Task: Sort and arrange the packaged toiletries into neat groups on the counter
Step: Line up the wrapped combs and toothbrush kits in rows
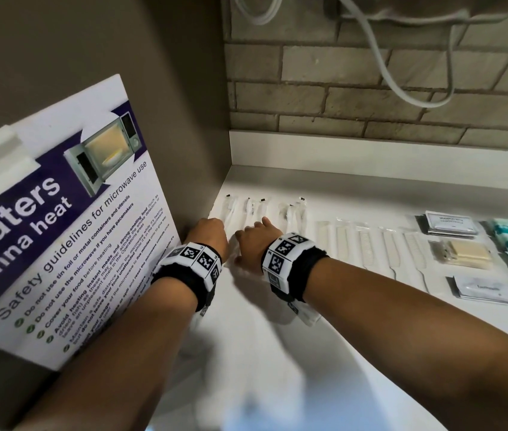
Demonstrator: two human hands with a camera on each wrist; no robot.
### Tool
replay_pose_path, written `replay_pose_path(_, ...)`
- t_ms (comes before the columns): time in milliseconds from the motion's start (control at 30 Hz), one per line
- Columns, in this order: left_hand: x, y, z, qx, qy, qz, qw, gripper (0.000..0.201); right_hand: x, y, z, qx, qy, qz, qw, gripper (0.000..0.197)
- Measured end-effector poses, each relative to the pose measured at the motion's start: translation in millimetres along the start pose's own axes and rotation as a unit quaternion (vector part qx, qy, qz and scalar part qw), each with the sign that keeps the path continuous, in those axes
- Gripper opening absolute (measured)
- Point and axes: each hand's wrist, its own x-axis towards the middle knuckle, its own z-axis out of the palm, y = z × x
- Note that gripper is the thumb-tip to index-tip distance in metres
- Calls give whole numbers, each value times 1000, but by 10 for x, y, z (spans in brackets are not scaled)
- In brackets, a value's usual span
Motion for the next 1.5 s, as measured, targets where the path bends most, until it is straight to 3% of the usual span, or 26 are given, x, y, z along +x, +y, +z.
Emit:
replay_pose_path(267,-66,112,-75,-51,28,35,998,36,-81,63,-52,-11,11,12,1000,52)
replay_pose_path(433,-154,225,-21,-90,-1,88,992,41,-162,218,-33,-19,4,24,1000,55)
replay_pose_path(633,-188,261,38,-69,-33,78,994,46,-200,252,12,-22,-17,26,999,54)
replay_pose_path(1100,-220,293,-9,-38,-28,84,995,41,-190,303,-14,-3,-33,32,999,40)
replay_pose_path(1500,-190,265,-23,-41,-28,77,996,47,-223,285,-23,0,-16,22,1000,46)
